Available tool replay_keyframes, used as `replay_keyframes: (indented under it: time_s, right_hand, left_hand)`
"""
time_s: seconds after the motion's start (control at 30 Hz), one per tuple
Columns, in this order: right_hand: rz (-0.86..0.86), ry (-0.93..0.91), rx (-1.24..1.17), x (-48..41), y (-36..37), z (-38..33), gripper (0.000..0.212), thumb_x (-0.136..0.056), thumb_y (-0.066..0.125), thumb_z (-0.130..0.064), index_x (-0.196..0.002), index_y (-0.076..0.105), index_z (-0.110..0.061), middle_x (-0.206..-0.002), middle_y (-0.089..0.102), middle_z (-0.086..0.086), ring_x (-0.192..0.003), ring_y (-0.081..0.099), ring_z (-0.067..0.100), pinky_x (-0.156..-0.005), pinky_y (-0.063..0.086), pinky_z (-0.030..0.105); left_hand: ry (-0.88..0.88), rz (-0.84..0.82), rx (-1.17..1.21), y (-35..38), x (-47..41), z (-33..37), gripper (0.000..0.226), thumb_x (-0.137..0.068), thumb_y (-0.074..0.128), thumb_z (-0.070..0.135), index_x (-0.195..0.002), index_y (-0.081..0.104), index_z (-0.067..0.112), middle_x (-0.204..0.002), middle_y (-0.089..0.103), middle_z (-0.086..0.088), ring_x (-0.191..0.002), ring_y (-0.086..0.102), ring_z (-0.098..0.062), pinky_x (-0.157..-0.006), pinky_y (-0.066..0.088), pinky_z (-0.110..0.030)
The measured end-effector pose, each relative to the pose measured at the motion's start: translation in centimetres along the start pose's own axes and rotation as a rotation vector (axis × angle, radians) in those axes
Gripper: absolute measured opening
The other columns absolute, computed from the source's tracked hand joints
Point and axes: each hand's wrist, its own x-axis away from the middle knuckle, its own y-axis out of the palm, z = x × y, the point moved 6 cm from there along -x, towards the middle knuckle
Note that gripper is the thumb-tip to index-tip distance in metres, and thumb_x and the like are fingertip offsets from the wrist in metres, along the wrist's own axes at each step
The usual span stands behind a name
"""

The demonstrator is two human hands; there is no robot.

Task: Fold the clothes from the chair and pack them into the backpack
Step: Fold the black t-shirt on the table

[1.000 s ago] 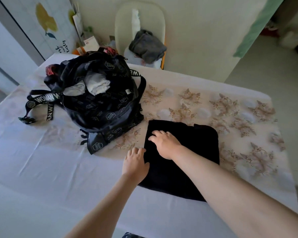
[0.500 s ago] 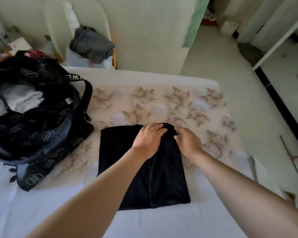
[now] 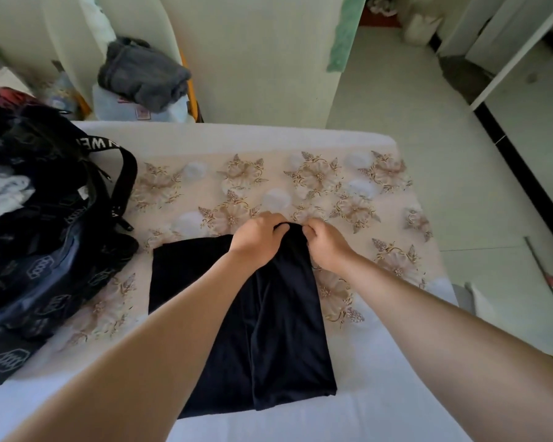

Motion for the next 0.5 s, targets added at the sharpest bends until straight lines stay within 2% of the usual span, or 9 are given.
replay_keyframes:
  time_s: [0.07,0.1,0.17,0.27,0.33,0.4,0.43,0.5]
  right_hand:
    - [-0.053,0.082,-0.148,-0.6,0.2,0.2,0.023,-0.104,0.040,-0.018,-0.091,0.057,-0.009,-0.078,0.052,-0.004,-0.072,0.047,0.010,-0.062,0.035,0.023]
    - [-0.090,0.114,-0.220,-0.6,0.4,0.1,0.020,-0.101,0.045,-0.019,-0.087,0.055,-0.008,-0.078,0.052,-0.002,-0.073,0.046,0.013,-0.064,0.034,0.026]
    - [-0.165,0.139,-0.282,-0.6,0.8,0.3,0.018,-0.088,0.056,-0.019,-0.081,0.053,-0.003,-0.079,0.051,0.004,-0.077,0.048,0.017,-0.070,0.034,0.032]
    - [-0.172,0.155,-0.297,-0.7,0.7,1.0,0.006,-0.085,0.056,-0.003,-0.079,0.057,-0.002,-0.079,0.055,0.006,-0.078,0.052,0.018,-0.075,0.037,0.034]
    - [-0.154,0.222,-0.347,-0.8,0.3,1.2,0.018,-0.088,0.051,0.002,-0.081,0.060,-0.013,-0.079,0.058,0.003,-0.078,0.052,0.017,-0.073,0.038,0.031]
    - [-0.154,0.240,-0.379,-1.0,0.2,1.1,0.025,-0.089,0.045,0.004,-0.086,0.062,-0.014,-0.080,0.058,0.002,-0.077,0.051,0.017,-0.071,0.039,0.030]
    - [-0.145,0.243,-0.388,-1.1,0.0,1.0,0.026,-0.090,0.043,0.005,-0.091,0.064,-0.011,-0.080,0.059,0.003,-0.076,0.051,0.017,-0.069,0.039,0.029]
    - [-0.110,0.256,-0.407,-1.6,-0.2,0.8,0.029,-0.092,0.041,0.004,-0.102,0.067,-0.003,-0.083,0.061,0.003,-0.076,0.053,0.016,-0.068,0.040,0.028]
  left_hand:
    - [-0.110,-0.030,0.119,0.0,-0.3,-0.2,0.030,-0.104,0.041,0.029,-0.085,0.058,0.014,-0.077,0.056,0.003,-0.072,0.053,-0.019,-0.055,0.036,-0.029]
    - [-0.123,-0.035,0.124,0.0,-0.4,-0.1,0.032,-0.105,0.039,0.028,-0.079,0.053,0.014,-0.076,0.053,0.003,-0.071,0.051,-0.019,-0.054,0.032,-0.029]
    - [-0.130,-0.046,0.150,0.0,-0.8,-0.3,0.034,-0.105,0.037,0.027,-0.076,0.050,0.014,-0.087,0.052,-0.001,-0.078,0.050,-0.020,-0.061,0.033,-0.028]
    - [-0.035,-0.032,0.097,-0.5,-1.0,-0.4,0.027,-0.103,0.045,0.031,-0.086,0.061,0.019,-0.100,0.054,-0.003,-0.089,0.053,-0.020,-0.074,0.037,-0.029]
    - [0.144,-0.038,-0.067,-1.1,-0.9,0.1,0.016,-0.097,0.058,0.030,-0.109,0.066,0.024,-0.104,0.057,0.001,-0.098,0.052,-0.018,-0.087,0.039,-0.032]
    - [0.231,-0.061,-0.215,-1.3,-0.6,0.1,0.032,-0.090,0.064,0.023,-0.122,0.059,0.025,-0.110,0.057,0.004,-0.104,0.053,-0.017,-0.097,0.039,-0.035]
    - [0.223,-0.034,-0.237,-1.8,-0.4,-0.2,0.034,-0.088,0.063,0.019,-0.121,0.058,0.024,-0.111,0.057,0.005,-0.104,0.055,-0.018,-0.096,0.041,-0.036]
    - [0.160,0.036,-0.189,-3.0,0.0,-1.0,0.024,-0.091,0.060,0.017,-0.115,0.061,0.020,-0.102,0.058,0.007,-0.096,0.058,-0.019,-0.081,0.047,-0.034]
